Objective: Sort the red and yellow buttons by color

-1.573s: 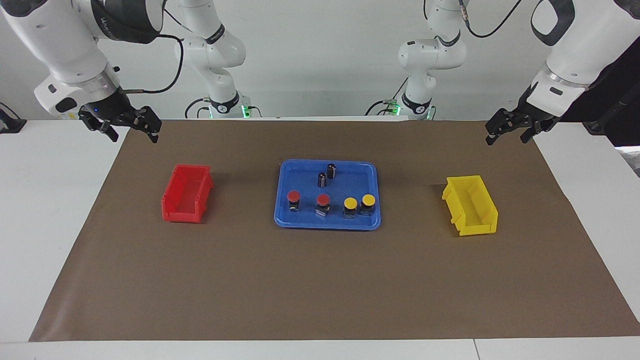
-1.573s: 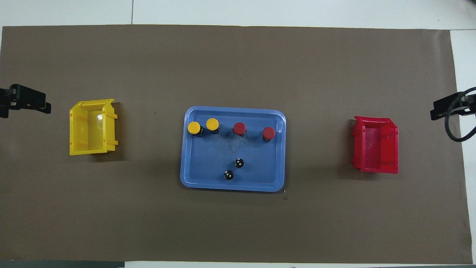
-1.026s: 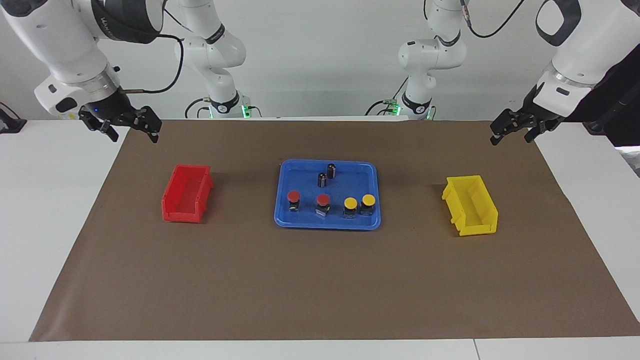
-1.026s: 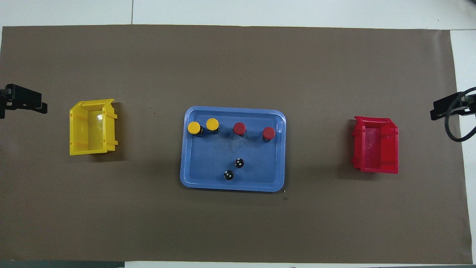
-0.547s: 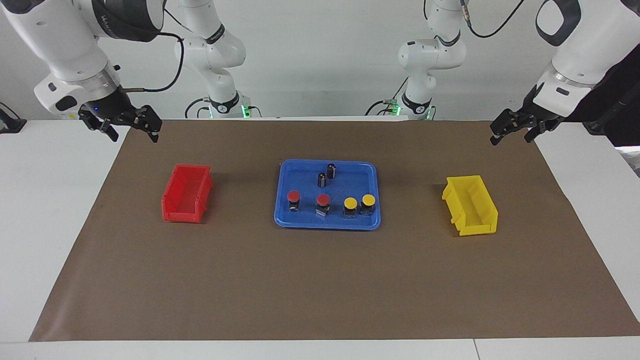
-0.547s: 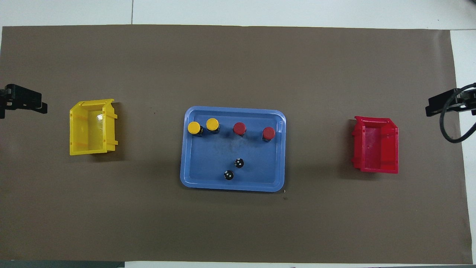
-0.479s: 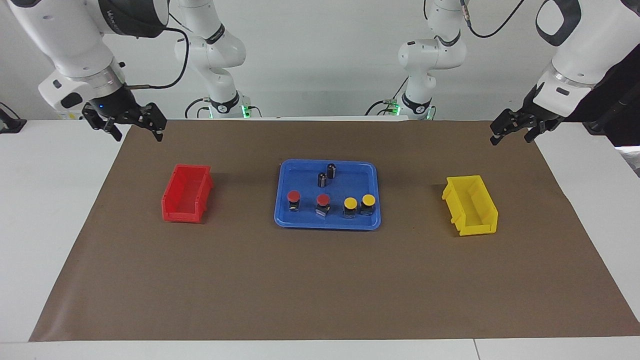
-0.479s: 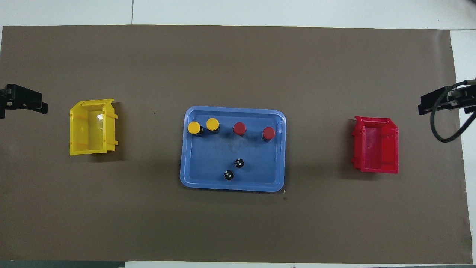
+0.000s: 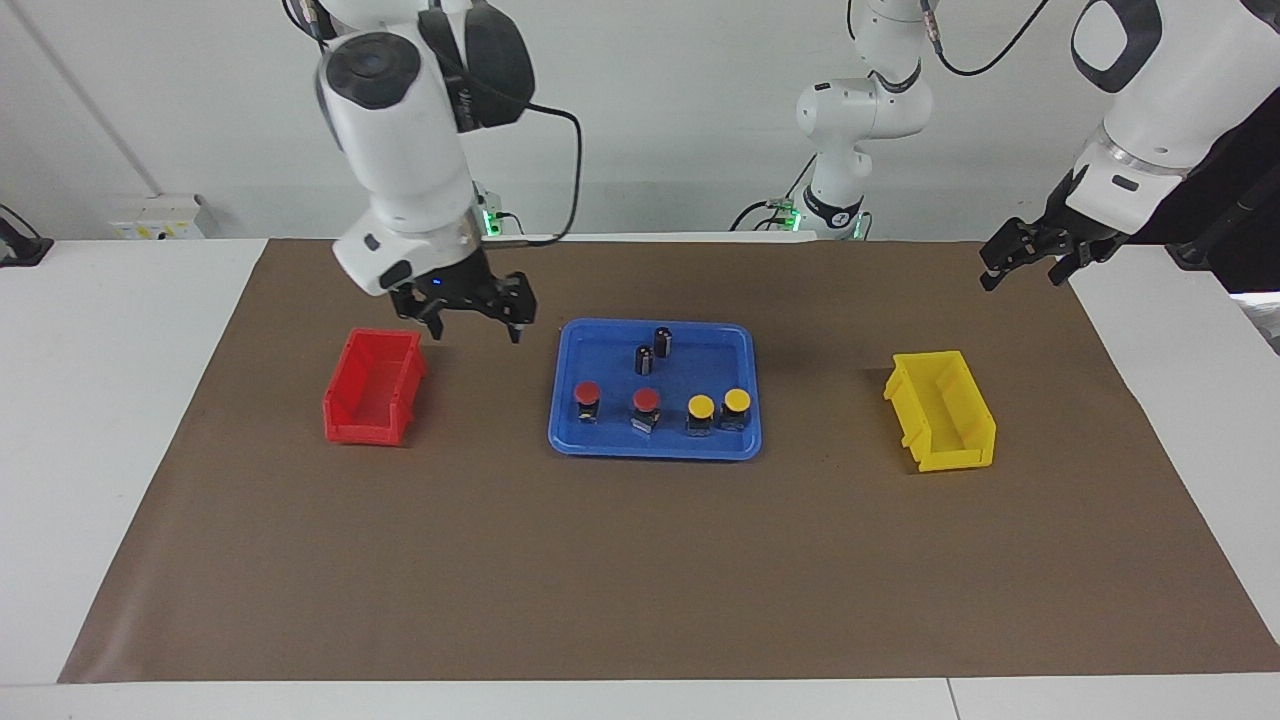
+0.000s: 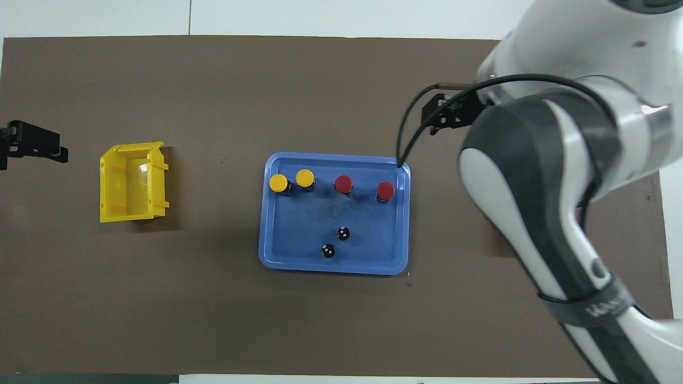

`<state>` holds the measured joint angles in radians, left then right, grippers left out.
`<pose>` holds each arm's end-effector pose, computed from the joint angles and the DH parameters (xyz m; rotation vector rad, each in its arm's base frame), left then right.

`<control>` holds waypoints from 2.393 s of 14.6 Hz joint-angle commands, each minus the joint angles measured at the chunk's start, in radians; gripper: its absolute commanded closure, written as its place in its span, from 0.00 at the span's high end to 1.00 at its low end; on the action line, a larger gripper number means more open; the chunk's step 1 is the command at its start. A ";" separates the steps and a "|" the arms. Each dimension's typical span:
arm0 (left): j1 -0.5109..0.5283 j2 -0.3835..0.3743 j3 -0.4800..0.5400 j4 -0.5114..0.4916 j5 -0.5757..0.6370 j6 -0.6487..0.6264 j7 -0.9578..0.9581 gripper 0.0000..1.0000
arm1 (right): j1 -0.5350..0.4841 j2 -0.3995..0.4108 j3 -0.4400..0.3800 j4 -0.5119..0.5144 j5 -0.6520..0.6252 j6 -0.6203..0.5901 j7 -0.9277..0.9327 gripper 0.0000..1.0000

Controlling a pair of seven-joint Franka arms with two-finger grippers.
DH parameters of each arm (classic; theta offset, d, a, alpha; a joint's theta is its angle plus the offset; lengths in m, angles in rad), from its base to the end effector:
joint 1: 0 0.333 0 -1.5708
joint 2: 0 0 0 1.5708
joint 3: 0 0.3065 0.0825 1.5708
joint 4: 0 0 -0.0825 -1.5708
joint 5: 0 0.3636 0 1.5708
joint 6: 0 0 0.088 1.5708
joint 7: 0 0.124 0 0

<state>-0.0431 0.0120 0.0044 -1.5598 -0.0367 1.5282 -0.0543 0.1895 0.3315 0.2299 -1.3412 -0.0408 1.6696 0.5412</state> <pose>0.5318 -0.0253 0.5930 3.1061 0.0230 -0.0703 0.5895 0.2340 0.5212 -3.1027 0.2022 0.0167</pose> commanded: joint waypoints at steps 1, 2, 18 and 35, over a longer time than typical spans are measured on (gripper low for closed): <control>0.003 -0.024 -0.003 -0.029 0.003 0.007 -0.004 1.00 | 0.045 0.008 0.005 -0.160 -0.016 0.192 0.092 1.00; 0.003 -0.024 -0.003 -0.029 0.003 0.007 -0.004 1.00 | 0.063 0.007 0.005 -0.217 -0.016 0.258 0.100 1.00; 0.003 -0.026 -0.003 -0.031 0.003 -0.019 -0.004 1.00 | 0.091 -0.046 0.008 -0.576 -0.013 0.564 0.112 0.80; -0.007 -0.026 -0.003 -0.032 0.003 -0.007 -0.018 1.00 | -0.085 -0.175 0.005 -0.357 0.038 0.199 -0.089 0.10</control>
<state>-0.0445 0.0119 0.0020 -1.5631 -0.0367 1.5164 -0.0548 0.1789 0.2420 0.2257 -1.6925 -0.0408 1.9489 0.5646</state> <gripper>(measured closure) 0.000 0.595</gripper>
